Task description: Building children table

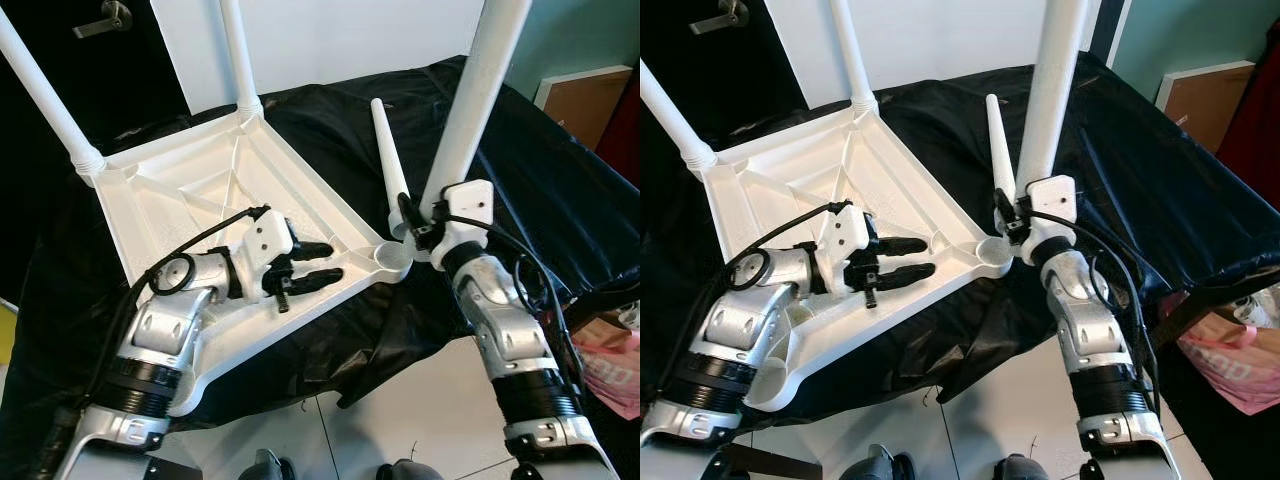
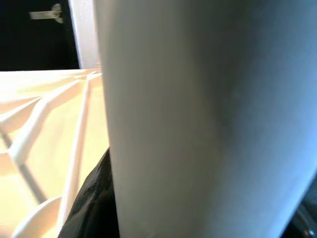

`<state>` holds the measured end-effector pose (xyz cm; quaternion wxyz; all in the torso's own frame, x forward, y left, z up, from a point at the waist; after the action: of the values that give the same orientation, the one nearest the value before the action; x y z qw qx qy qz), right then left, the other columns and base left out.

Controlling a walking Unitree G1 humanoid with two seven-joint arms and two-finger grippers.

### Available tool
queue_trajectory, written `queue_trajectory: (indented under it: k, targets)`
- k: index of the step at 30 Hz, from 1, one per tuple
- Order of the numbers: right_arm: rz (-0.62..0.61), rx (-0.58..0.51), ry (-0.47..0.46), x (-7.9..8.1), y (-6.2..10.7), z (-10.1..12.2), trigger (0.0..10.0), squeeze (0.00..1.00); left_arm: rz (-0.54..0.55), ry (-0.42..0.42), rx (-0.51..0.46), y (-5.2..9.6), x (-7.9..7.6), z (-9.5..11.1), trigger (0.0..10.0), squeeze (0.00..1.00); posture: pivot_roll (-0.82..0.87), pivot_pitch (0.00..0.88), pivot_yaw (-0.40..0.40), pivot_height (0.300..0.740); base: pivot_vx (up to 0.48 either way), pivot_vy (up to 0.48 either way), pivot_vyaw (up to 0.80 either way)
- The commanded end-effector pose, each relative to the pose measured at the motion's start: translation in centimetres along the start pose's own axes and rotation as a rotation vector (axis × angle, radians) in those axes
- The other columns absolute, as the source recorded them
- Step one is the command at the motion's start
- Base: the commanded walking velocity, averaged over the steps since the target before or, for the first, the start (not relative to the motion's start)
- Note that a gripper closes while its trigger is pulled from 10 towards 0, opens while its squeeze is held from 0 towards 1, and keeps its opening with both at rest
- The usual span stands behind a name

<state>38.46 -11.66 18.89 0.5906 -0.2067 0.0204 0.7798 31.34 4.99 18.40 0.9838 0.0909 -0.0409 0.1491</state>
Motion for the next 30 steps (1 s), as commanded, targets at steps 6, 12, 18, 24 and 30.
queue_trajectory:
  k: [6,12,18,24,30]
  targets:
    - [0.026,0.003,-0.023,1.4,-1.0,-0.6,10.0,0.0,0.271,0.06,-0.091,0.4,2.4,0.2,10.0,0.0,-0.07,0.047,0.017,0.74,0.0,0.0,0.0]
    - [0.03,0.03,-0.043,2.1,-1.8,-1.7,10.0,0.0,0.258,0.131,-0.079,0.4,2.3,-0.3,10.0,0.0,-0.06,0.042,0.011,0.74,0.0,0.0,0.0]
    - [0.032,0.05,-0.056,2.4,-2.2,-2.5,10.0,0.0,0.24,0.179,-0.064,0.4,1.9,-0.7,10.0,0.0,-0.05,0.036,0.006,0.74,0.0,0.0,0.0]
    - [0.038,0.076,-0.057,2.7,-1.7,-3.7,10.0,0.0,0.229,0.174,-0.062,0.1,1.6,-0.7,10.0,0.0,-0.05,0.033,0.007,0.74,0.0,0.0,0.0]
    - [0.072,0.074,-0.007,3.2,-1.1,-4.4,10.0,0.0,0.212,0.172,-0.045,-0.1,1.1,-0.8,10.0,0.0,-0.06,0.03,0.012,0.74,0.0,0.0,0.0]
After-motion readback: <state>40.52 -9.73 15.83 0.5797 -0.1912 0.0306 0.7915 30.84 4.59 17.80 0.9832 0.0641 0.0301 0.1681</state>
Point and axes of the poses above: a point about 5 cm out from each wrist's last joint towards the gripper, its own y axis pointing back from the gripper into the wrist, its own z axis along the axis of the wrist's last joint, x = y × z, the point moved 6 cm from there along -y, pointing out of the wrist towards the gripper, and after that the axes turned 14 degrees about y, right-handed, at the moved point
